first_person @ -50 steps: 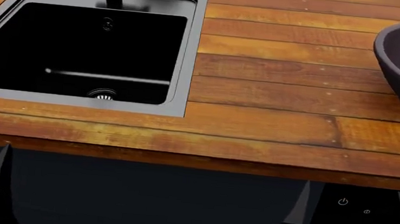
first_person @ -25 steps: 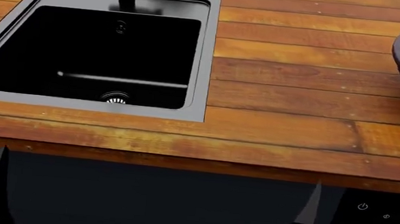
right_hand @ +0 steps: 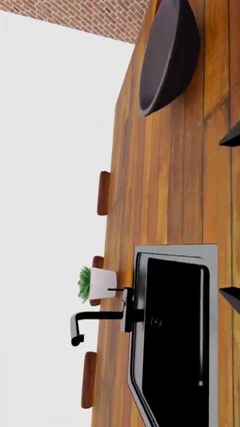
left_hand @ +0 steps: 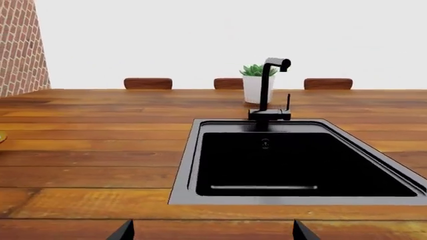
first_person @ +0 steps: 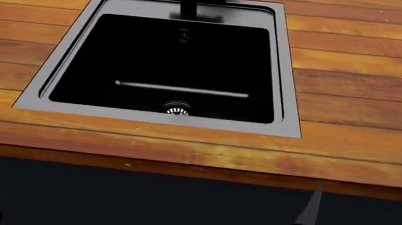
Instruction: Stack the bowls from largest to smallest.
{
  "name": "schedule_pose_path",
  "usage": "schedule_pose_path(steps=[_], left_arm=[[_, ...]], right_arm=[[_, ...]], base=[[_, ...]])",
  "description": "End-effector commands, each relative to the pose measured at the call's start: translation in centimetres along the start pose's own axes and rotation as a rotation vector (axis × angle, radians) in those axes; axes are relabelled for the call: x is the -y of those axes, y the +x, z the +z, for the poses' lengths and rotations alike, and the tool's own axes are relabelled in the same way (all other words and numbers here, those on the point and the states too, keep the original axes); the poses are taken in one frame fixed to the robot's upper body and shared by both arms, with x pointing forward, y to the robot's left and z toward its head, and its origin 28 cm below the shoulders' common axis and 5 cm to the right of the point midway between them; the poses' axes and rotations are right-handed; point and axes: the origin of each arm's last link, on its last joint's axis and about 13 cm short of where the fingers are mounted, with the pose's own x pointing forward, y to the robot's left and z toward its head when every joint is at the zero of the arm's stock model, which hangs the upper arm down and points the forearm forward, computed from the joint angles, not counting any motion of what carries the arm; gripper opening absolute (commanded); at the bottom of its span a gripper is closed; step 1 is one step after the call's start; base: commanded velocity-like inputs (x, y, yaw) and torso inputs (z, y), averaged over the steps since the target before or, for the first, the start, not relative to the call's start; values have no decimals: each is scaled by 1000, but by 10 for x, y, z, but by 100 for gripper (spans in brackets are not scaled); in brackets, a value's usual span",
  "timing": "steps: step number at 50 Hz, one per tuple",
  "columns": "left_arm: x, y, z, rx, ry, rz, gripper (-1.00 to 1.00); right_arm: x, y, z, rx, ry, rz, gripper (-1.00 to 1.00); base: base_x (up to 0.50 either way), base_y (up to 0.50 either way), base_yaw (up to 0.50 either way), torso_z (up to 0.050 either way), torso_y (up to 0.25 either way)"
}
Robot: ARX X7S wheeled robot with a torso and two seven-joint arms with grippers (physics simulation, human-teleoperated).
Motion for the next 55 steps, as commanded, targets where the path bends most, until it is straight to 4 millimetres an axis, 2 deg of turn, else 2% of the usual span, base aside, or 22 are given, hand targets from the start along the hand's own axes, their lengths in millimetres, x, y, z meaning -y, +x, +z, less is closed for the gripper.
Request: schedule_pose_path(steps=[1, 55], left_arm=[[-2, -1, 0, -10, -10, 7, 100], [-3, -2, 0, -16, 1, 10, 100]], right_arm=[[1, 2, -3, 7, 24, -7, 100], [1, 1, -3, 5, 18, -4, 100]], base=[[43, 500, 0, 0, 0], [51, 500, 0, 0, 0]])
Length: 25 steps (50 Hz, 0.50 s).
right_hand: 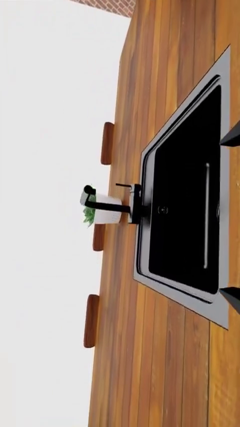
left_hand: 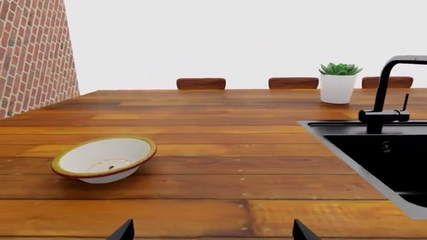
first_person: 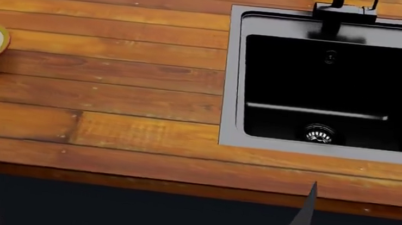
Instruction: Stack the bowls from largest to smallest.
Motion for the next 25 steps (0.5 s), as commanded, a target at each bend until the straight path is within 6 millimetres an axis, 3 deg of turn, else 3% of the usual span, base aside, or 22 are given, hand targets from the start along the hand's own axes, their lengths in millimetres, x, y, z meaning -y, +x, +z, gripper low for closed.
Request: schedule_pose_path(steps=[1, 25], left_arm=[[-1, -1, 0, -15, -12, -3, 100], [0, -1, -1, -18, -11, -6, 100]], right_arm=[[3, 2, -1, 10, 25, -18, 100], [4, 1, 0, 17, 29, -19, 100]], base=[[54, 500, 0, 0, 0], [78, 497, 0, 0, 0]])
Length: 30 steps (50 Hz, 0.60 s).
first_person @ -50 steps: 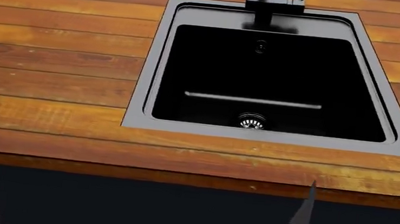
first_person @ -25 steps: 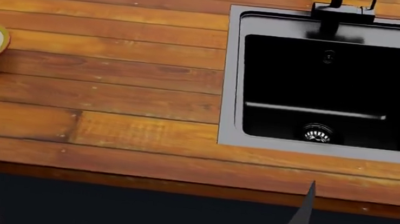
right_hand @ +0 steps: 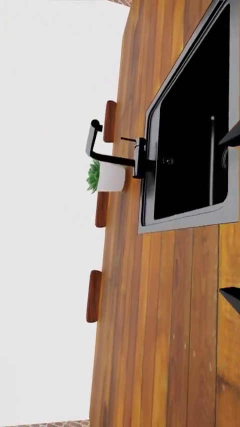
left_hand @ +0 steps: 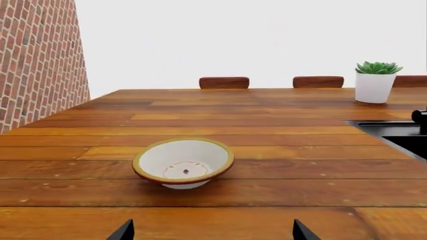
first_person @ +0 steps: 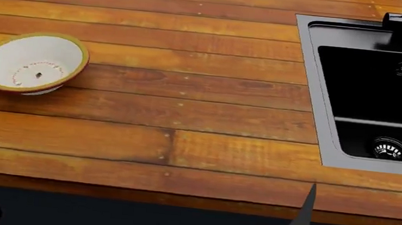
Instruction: Stack the bowls from largest to smallest.
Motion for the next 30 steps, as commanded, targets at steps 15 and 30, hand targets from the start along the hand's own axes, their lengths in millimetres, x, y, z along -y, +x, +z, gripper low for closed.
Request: schedule_pose_path(steps=[15, 30], left_arm=[[-1, 0, -3, -12, -6, -6, 100], [2, -4, 4, 2, 3, -19, 100]], right_arm=[[3, 2, -2, 27, -5, -11, 100], [3, 1, 1, 37, 5, -6, 100]], base=[[426, 124, 0, 0, 0], [500, 113, 0, 0, 1]])
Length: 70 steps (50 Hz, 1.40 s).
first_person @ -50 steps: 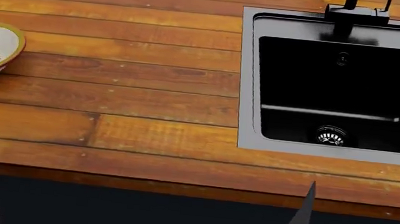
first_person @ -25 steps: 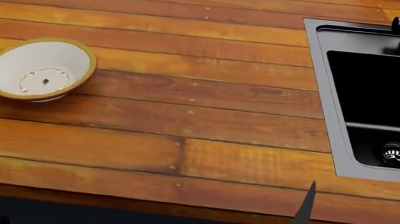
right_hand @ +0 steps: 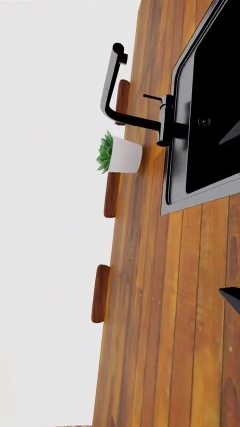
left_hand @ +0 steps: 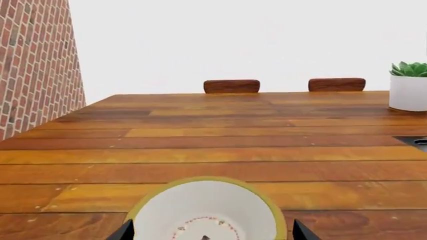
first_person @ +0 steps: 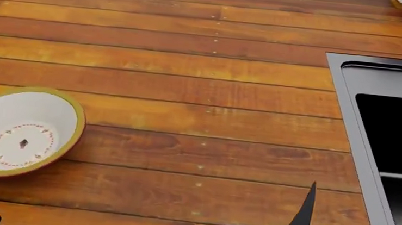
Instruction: Stack the bowls from largest to smallest.
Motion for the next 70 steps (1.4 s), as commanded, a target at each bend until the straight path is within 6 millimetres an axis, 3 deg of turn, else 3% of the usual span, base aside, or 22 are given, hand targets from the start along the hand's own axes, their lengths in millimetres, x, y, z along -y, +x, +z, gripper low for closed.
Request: schedule_pose_path(steps=[1, 7, 13, 18, 25, 31, 48, 70], left_arm=[[2, -3, 5, 2, -3, -14, 100], [10, 12, 22, 7, 69, -40, 100], [23, 39, 31, -89, 320, -133, 100], [31, 50, 52, -125, 371, -204, 100], [39, 61, 58, -202, 423, -257, 100], [44, 71, 45, -285, 451, -302, 100], [30, 103, -9, -486, 397, -250, 100], [24, 102, -46, -668, 416, -281, 100]], right_arm=[[2, 1, 1, 17, 30, -12, 100], [5, 1, 4, 17, 47, -20, 100], [11, -1, 5, 20, 76, -39, 100], [14, -1, 4, 14, 84, -49, 100], [13, -1, 2, 6, 88, -44, 100], [15, -1, 2, 5, 86, -47, 100], [15, 0, 1, 1, 100, -45, 100], [14, 0, 1, 1, 104, -42, 100]], base=[[500, 114, 0, 0, 0], [422, 112, 0, 0, 0], [0, 0, 0, 0, 2], [0, 0, 0, 0, 0], [0, 0, 0, 0, 0], [0, 0, 0, 0, 0], [0, 0, 0, 0, 0], [1, 0, 0, 0, 0]])
